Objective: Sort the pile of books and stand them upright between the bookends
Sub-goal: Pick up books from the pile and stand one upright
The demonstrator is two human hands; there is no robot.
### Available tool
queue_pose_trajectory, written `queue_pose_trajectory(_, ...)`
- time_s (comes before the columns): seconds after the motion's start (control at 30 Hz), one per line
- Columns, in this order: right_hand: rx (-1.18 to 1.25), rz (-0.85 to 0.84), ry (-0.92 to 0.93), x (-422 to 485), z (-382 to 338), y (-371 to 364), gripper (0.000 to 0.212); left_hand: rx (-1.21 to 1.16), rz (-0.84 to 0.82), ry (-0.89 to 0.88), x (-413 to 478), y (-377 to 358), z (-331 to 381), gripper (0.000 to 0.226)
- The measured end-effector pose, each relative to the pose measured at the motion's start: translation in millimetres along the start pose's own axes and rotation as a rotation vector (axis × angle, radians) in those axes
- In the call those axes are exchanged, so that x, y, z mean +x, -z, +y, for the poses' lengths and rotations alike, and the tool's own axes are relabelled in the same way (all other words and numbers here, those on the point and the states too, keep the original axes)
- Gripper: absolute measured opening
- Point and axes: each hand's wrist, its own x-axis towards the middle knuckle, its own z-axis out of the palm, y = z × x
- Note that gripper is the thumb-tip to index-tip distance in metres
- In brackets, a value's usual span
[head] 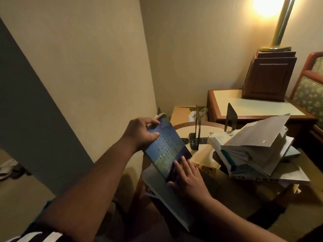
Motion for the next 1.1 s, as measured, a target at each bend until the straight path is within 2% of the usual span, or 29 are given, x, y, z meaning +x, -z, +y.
queue_pose_trajectory(0.07, -0.066, -0.095, -0.009, -0.1, 1.5, -1.0, 0.117, 0.115, 0.045, -0.072, 26.6, 5.9, 7.4, 0.038)
queue_pose_trajectory(0.13, -0.117, -0.14, 0.004, -0.2, 0.1, 0.3, 0.098, 0.2, 0.055, -0.069, 52.5, 5.4, 9.6, 0.039)
queue_pose_trajectory(0.2, -0.129, -0.146, 0.006, 0.1, -1.9, 1.0, 0.086, 0.256, 0.041, -0.043, 75.9, 0.2, 8.8, 0.039)
queue_pose_trajectory(0.37, -0.121, -0.079, 0.006, 0.6, -3.4, 2.5, 0.079, 0.31, 0.049, 0.032, 125.2, -13.7, 4.9, 0.041)
queue_pose_trajectory(0.43, -0.162, -0.118, -0.026, 1.5, -2.5, 0.1, 0.072, 0.326, 0.068, 0.059, 141.4, -22.4, 3.7, 0.042)
queue_pose_trajectory(0.63, -0.19, -0.031, -0.078, 7.9, 2.4, -19.1, 0.074, 0.458, 0.024, 0.163, 163.3, -60.7, -3.0, 0.044)
queue_pose_trajectory(0.83, -0.167, -0.021, -0.094, 9.2, 2.8, -16.9, 0.073, 0.601, -0.052, 0.319, 158.0, -97.1, -16.3, 0.048)
queue_pose_trajectory(1.1, -0.177, 0.002, -0.075, 9.0, 4.5, -18.3, 0.074, 0.692, -0.051, 0.22, 155.7, -103.1, -29.4, 0.05)
